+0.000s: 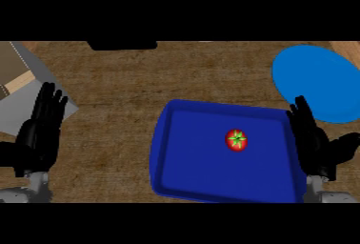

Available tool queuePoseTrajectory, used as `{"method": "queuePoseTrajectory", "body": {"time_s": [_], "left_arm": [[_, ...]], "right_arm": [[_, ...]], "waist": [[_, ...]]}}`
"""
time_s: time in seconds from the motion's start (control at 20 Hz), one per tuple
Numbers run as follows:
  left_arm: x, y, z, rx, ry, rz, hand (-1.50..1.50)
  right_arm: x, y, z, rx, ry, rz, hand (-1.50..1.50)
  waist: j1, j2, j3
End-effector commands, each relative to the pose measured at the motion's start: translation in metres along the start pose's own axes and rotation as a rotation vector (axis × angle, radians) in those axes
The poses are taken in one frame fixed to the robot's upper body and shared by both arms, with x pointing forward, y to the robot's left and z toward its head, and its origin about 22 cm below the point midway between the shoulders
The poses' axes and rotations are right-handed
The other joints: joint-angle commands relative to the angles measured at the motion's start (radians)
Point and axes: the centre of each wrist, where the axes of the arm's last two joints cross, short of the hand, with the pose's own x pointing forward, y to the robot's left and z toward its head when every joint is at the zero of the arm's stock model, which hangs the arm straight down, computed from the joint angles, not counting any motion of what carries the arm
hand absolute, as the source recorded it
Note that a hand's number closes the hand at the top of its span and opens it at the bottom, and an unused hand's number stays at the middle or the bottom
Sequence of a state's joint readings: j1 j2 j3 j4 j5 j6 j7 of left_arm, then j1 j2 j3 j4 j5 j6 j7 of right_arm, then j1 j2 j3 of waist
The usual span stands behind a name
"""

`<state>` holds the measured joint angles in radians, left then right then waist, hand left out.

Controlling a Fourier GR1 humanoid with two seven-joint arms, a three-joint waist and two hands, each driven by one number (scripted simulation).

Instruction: Pick the tomato from the tray and place it in the plate

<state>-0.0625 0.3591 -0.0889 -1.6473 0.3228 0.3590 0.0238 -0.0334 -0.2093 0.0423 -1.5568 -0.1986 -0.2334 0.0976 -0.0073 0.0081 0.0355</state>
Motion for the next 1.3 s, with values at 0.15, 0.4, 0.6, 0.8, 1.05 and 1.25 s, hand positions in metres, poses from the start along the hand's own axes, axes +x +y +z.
{"method": "queuePoseTrajectory", "body": {"time_s": [0.15,0.4,0.6,0.8,1.05,1.25], "left_arm": [[-0.017,0.046,0.009,-0.055,0.010,-0.341,0.00],[-0.037,0.061,0.028,-0.119,0.061,-0.474,0.00],[-0.046,0.070,0.032,-0.127,0.066,-0.476,0.00],[-0.055,0.058,0.041,-0.137,0.057,-0.480,0.00],[-0.055,0.082,0.025,-0.117,0.059,-0.481,0.00],[-0.056,0.065,0.026,-0.115,0.050,-0.478,0.00]], "right_arm": [[0.044,0.037,-0.010,-0.073,-0.226,-0.423,-1.50],[0.035,0.030,-0.002,-0.531,-0.398,-0.134,-1.50],[0.047,0.068,0.023,-0.645,-0.503,-0.216,-1.50],[0.033,0.096,0.082,-0.670,-0.512,-0.207,-1.50],[0.013,0.107,0.108,-0.470,-0.409,-0.080,-1.50],[-0.001,0.064,0.112,-0.395,-0.232,0.129,-1.50]], "waist": [[0.005,-0.010,-0.033],[0.000,-0.010,-0.039],[0.009,-0.013,-0.036],[0.000,-0.014,-0.034],[0.004,-0.008,-0.037],[0.009,-0.004,-0.041]]}}
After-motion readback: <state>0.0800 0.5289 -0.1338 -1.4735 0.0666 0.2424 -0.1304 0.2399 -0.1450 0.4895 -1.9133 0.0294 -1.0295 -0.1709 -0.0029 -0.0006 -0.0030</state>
